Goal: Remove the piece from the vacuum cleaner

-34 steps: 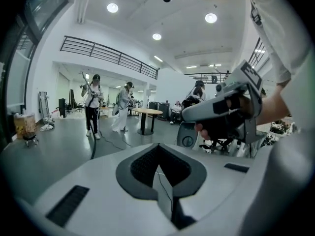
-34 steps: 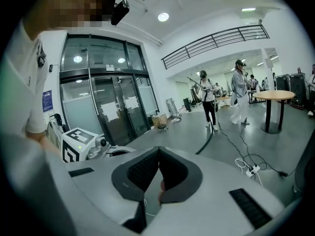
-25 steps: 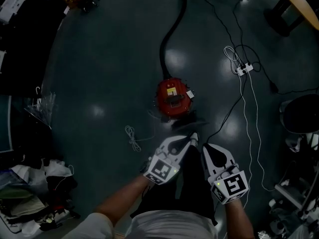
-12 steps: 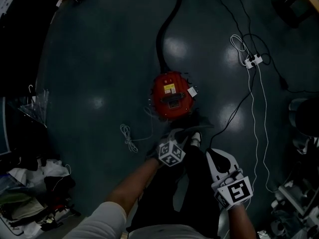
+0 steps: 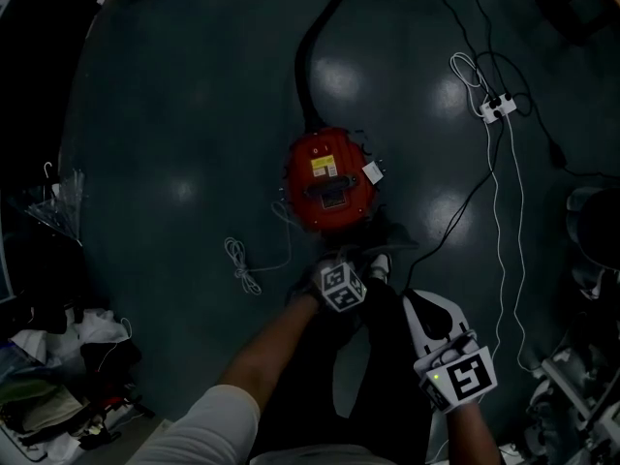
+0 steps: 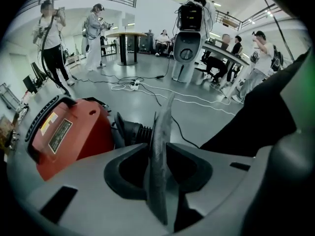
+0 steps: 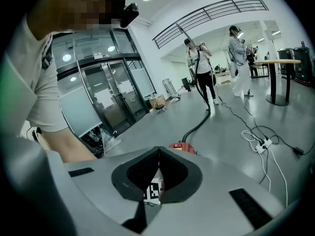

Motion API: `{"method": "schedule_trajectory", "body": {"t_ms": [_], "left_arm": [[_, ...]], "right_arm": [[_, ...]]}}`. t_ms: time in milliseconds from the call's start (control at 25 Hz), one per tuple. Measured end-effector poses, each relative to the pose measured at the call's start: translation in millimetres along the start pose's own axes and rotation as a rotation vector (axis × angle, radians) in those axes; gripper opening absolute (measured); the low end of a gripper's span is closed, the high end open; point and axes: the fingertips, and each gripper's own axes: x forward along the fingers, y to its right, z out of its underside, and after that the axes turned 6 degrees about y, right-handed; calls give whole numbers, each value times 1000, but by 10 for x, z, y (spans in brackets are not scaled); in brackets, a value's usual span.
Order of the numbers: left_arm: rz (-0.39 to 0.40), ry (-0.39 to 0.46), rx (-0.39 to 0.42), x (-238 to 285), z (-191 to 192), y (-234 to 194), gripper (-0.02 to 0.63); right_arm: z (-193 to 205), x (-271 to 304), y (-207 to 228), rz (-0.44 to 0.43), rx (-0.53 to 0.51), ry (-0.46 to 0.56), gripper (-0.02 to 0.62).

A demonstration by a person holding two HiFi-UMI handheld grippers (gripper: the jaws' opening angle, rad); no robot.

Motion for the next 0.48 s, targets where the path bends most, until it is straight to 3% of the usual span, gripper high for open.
{"method": "schedule_trajectory", "body": {"t_ms": [240,360,480], "left_arm": [[-24,-75,33,185,162,-59,96],[-37,-86,40,199,176,-78,36],[-23,-98,64,195,187,-32,28]], "right_arm": [[45,4,59,2,0,-10,17],[13,6,52,-10,7,10,17],[18,-5,32,-16,14,19,17]]}}
